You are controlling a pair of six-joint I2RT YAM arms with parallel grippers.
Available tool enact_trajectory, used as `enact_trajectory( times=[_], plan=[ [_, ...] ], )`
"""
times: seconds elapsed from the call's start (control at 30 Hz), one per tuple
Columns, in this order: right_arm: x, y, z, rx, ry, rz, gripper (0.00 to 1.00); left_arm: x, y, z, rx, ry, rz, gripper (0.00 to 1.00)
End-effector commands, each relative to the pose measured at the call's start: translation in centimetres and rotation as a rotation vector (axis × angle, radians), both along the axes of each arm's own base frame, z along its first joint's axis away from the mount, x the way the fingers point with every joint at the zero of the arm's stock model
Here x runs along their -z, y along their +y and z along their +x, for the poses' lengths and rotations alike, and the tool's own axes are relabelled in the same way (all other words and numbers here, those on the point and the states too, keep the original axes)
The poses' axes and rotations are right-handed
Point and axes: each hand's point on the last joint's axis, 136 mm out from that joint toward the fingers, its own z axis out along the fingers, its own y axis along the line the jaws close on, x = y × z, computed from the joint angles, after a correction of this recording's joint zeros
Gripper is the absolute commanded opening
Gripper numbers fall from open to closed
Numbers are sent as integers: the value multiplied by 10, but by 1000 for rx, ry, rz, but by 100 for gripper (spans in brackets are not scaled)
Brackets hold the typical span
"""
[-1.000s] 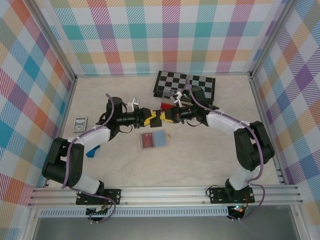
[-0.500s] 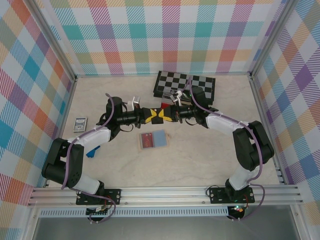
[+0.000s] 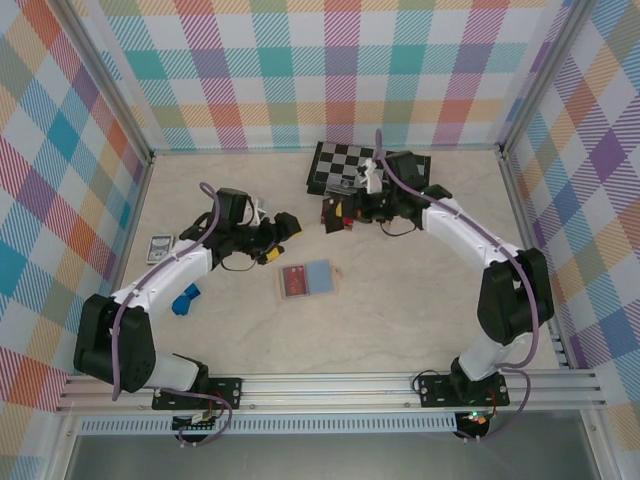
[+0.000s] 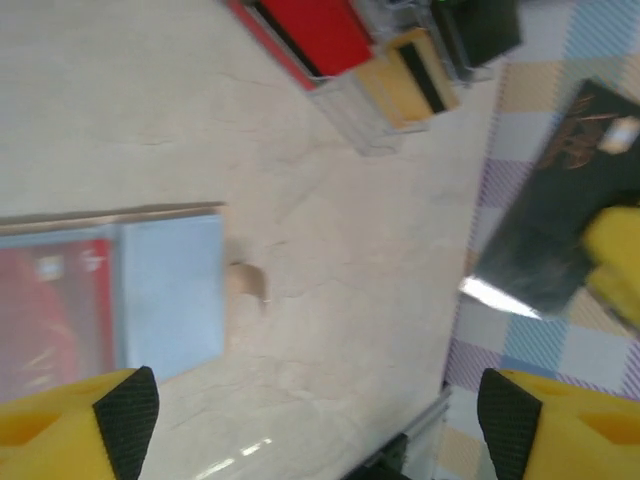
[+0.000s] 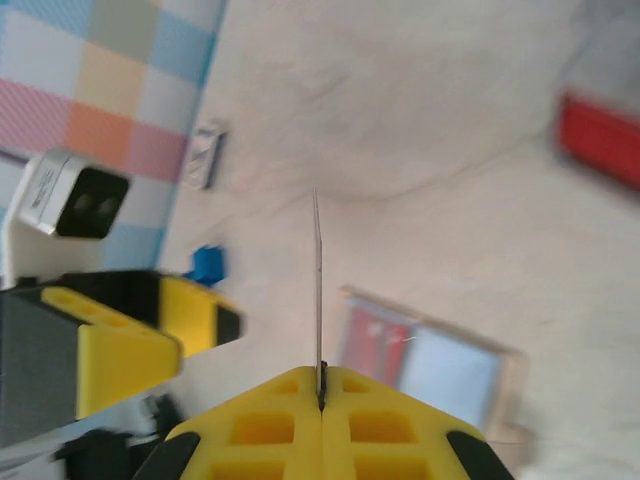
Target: Take the credit cards out of the card holder
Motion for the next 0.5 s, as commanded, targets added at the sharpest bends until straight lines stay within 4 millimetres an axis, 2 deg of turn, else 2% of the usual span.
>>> enact_trajectory(
  times=[0.0,0.07,0.23,0.37,0.47],
  plan=[
    [-11,-49,16,-1,-219,-299,0,24,41,-24,-24,72,241,92],
    [-21,-63,29,-8,-307,-385,0,26,54,-26,-41,69,301,100],
    [-35,-87,58,-126,-479,-549,0,25,79,-25,-72,50,384,100],
    [-31,-92,74,-291,-600,-626,0,20,86,-16,-85,39,395,100],
    [-24,-91,82,-422,-640,-642,0,15,83,-11,-63,46,376,100]
  ],
)
